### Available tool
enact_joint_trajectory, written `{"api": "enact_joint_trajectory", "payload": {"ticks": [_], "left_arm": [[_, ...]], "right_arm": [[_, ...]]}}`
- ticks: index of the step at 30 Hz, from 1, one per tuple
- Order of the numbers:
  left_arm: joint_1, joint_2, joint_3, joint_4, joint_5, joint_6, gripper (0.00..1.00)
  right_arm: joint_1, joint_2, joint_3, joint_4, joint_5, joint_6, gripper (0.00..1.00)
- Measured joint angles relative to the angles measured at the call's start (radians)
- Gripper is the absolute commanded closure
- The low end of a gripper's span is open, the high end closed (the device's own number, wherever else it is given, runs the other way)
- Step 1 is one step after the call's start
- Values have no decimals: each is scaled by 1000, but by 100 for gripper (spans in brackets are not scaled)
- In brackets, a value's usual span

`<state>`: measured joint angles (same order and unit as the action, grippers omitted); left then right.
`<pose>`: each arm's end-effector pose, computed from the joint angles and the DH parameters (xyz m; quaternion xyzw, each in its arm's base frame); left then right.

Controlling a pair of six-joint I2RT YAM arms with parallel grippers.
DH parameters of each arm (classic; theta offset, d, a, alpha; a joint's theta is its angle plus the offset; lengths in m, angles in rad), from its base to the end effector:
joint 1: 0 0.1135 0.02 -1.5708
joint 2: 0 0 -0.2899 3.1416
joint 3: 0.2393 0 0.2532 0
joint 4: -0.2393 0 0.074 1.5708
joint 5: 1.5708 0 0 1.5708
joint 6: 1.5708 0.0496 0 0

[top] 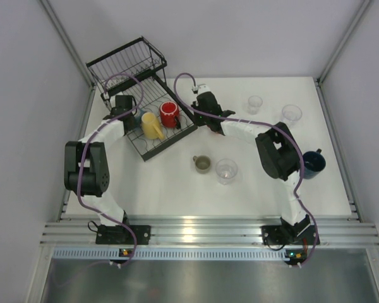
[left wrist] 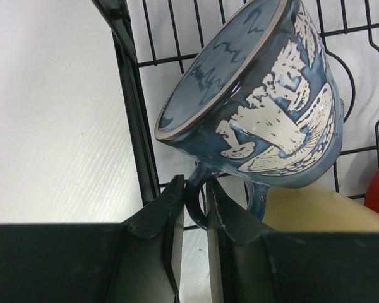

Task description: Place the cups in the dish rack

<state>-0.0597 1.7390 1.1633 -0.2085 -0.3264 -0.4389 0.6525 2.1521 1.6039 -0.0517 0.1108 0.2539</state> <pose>0.3934 -0.0076 0.2303 -0.2329 0.8833 0.0521 0.4035 0.4182 0.3127 0.2092 -0.1495 0.8707 0.1600 0.4403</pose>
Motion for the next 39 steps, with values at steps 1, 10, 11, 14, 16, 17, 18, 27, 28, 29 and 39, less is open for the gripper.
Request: {"api": "enact_joint_trajectory", "payload": {"ticks": [1,10,11,14,16,17,18,27,28,29,39], "left_arm": [[0,-1,0,-5,3,-2,100],[-5,-3,21,-57,-5,-16,100],[-5,-3,26,-64,-8,-16,100],[-6,-3,38,-92,-18,-8,100],[-7,-3,48,-108,-20,-6,100],[-8,-3,52,-110,-22,-2,100],[-8,-3,54,-111,-23,0,100],[-10,-3,71,-146,5,-30,100],[-9,-3,71,-149,12,-37,100],[-9,-3,71,-152,18,-45,100],[7,-53,-20,-78,108,-134,100]], "right_arm": [[0,0,0,0,0,0,100],[0,0,0,0,1,1,100],[0,0,0,0,1,1,100],[1,0,0,0,2,1,100],[1,0,0,0,2,1,100],[1,0,0,0,4,1,100],[1,0,0,0,5,1,100],[5,0,0,-1,16,1,100],[6,0,0,-1,20,1,100],[7,0,0,-1,22,0,100],[13,0,0,-2,20,3,100]]}}
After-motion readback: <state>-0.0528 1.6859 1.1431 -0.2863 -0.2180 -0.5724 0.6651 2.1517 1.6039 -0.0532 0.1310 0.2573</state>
